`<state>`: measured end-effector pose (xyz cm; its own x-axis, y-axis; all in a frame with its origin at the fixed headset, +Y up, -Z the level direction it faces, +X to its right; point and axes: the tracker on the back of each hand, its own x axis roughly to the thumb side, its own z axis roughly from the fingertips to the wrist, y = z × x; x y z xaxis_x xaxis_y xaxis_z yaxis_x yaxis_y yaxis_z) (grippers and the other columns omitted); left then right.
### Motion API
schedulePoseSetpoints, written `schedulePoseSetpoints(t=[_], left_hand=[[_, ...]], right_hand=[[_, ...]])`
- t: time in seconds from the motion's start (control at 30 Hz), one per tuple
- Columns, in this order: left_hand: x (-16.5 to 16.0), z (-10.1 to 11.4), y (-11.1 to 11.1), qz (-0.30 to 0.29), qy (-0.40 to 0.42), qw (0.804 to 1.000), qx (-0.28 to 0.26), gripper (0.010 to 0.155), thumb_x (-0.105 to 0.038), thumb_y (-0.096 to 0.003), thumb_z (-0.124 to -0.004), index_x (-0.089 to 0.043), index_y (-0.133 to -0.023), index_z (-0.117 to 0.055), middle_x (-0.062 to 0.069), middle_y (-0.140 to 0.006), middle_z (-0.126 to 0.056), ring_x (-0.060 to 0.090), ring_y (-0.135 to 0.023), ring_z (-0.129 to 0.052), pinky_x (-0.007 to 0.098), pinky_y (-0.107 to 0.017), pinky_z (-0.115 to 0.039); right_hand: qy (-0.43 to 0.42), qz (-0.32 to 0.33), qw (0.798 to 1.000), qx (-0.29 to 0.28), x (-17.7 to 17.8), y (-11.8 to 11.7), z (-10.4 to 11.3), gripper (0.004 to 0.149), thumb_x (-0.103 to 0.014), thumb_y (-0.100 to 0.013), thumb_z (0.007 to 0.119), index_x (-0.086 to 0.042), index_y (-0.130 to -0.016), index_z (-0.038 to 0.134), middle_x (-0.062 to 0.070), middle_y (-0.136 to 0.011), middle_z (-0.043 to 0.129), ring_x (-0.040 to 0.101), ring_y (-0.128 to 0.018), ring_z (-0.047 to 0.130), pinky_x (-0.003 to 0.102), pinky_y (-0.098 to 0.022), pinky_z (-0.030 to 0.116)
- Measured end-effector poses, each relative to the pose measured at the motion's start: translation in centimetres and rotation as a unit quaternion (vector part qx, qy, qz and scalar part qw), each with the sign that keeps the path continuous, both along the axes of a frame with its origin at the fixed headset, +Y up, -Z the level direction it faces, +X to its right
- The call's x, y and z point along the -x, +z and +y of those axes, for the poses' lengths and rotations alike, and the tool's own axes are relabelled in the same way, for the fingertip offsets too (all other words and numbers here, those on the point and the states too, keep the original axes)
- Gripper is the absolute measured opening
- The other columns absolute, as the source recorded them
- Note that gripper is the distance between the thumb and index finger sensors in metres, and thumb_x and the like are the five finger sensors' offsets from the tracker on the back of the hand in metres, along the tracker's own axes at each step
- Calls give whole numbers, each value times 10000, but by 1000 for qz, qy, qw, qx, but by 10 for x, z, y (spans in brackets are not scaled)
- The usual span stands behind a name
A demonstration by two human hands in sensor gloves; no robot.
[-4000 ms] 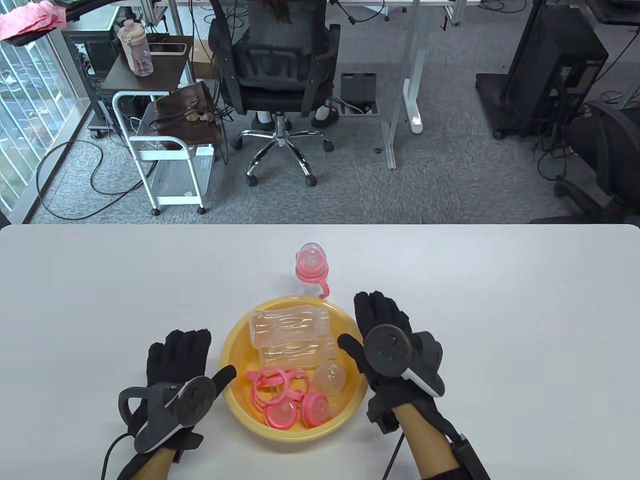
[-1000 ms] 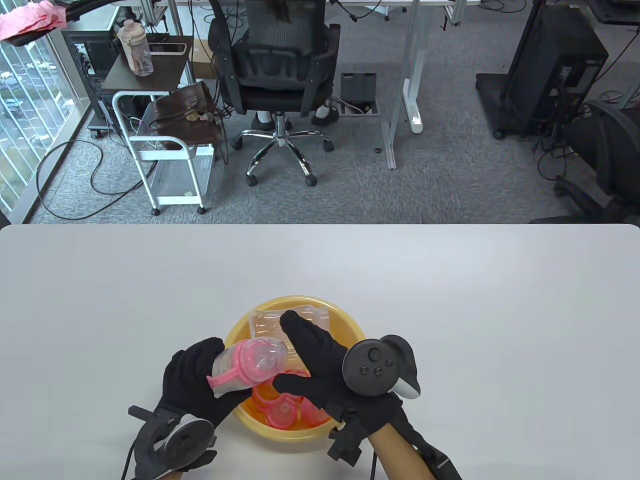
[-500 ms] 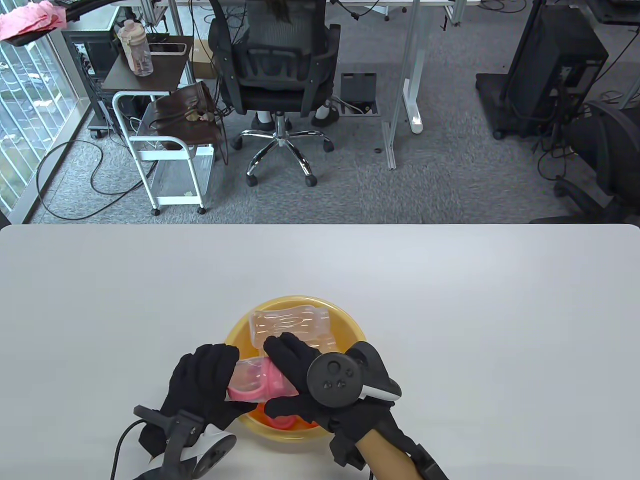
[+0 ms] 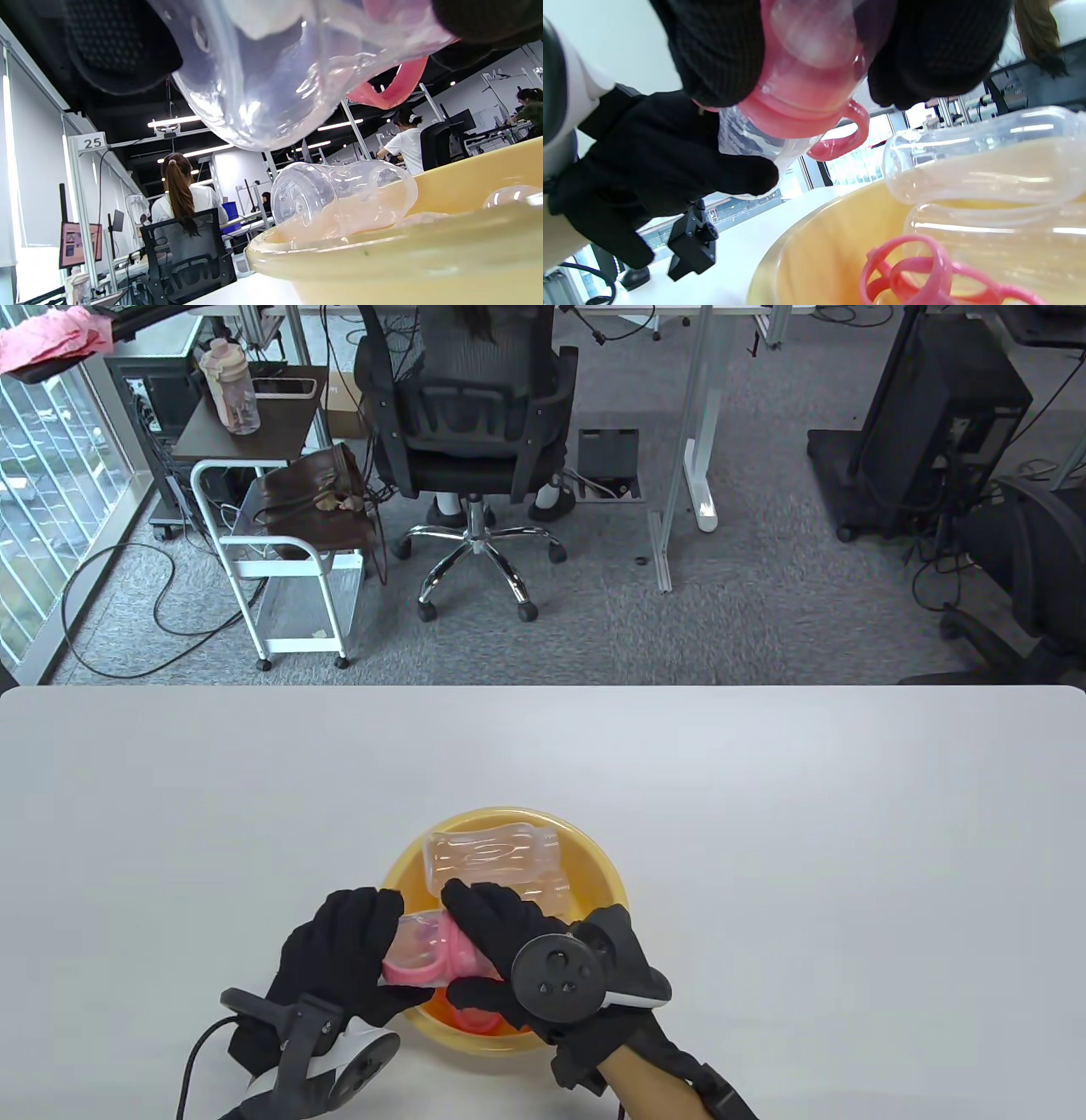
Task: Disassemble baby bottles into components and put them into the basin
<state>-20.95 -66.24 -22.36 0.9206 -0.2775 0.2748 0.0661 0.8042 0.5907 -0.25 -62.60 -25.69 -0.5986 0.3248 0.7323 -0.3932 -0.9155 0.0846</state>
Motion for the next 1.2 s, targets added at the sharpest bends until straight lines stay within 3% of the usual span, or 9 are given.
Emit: schedulePoseSetpoints(t=[0.47,0.73,0.8,0.83,0.87,0.93,1.03,1.1,1.2], left_hand=[[2,7,-6,11,-6,998,64,949,-754,-303,-723,-154,-1033,-636,139,-954,-819,317,-844,-953,477,-428,-938],[3,8,-7,17,-10,997,71,962,-751,-302,-729,-133,-1035,-642,141,-957,-812,320,-850,-945,482,-433,-937],[3,8,-8,24,-2,997,76,962,-755,-310,-723,-120,-1030,-656,145,-947,-824,324,-837,-954,482,-422,-941],[7,9,-10,59,25,996,68,956,-769,-336,-696,-93,-1012,-695,160,-908,-864,327,-780,-991,480,-394,-956],[10,11,-11,48,68,991,106,955,-792,-357,-666,-95,-1010,-698,145,-895,-876,307,-761,-1004,451,-378,-967],[10,10,-10,38,129,983,121,956,-739,-346,-741,-56,-1014,-701,207,-904,-855,383,-773,-966,537,-415,-914],[12,5,-10,59,47,993,89,953,-780,-346,-668,-120,-1033,-651,134,-940,-828,306,-816,-957,485,-489,-914],[17,1,-12,64,58,993,85,953,-774,-339,-673,-126,-1037,-641,132,-951,-817,309,-830,-945,493,-507,-901],[27,-4,-16,73,89,990,87,953,-766,-336,-679,-126,-1040,-632,135,-959,-805,319,-839,-934,504,-529,-882]], right_hand=[[-21,-21,999,-22,4,2,-9,824,-453,-515,750,-37,-1137,404,369,-1041,566,504,-620,904,445,-422,909],[-12,-29,999,-42,6,4,-10,823,-458,-517,725,-30,-1137,393,374,-1037,562,496,-613,908,441,-418,914],[-19,-40,997,-59,6,4,-10,821,-455,-518,719,-20,-1135,395,380,-1030,562,496,-601,908,443,-406,915],[-33,-96,990,-101,2,7,-12,779,-416,-546,714,1,-1122,395,366,-1007,585,490,-578,918,446,-374,918],[-51,-107,984,-136,1,4,-6,768,-431,-544,707,-9,-1117,418,343,-998,618,461,-554,943,414,-348,935],[-60,-100,987,-113,0,4,-3,789,-453,-538,720,-19,-1121,413,336,-1011,606,450,-565,940,408,-361,932],[-49,-97,991,-83,-2,3,1,792,-442,-538,748,-64,-1140,398,333,-1064,542,492,-641,893,459,-442,899],[-48,-101,989,-101,-4,3,2,790,-438,-529,774,-99,-1145,413,323,-1080,530,500,-678,878,472,-476,888],[-51,-111,990,-71,-8,-1,4,778,-396,-531,803,-140,-1159,423,332,-1113,454,540,-750,829,512,-546,844]])
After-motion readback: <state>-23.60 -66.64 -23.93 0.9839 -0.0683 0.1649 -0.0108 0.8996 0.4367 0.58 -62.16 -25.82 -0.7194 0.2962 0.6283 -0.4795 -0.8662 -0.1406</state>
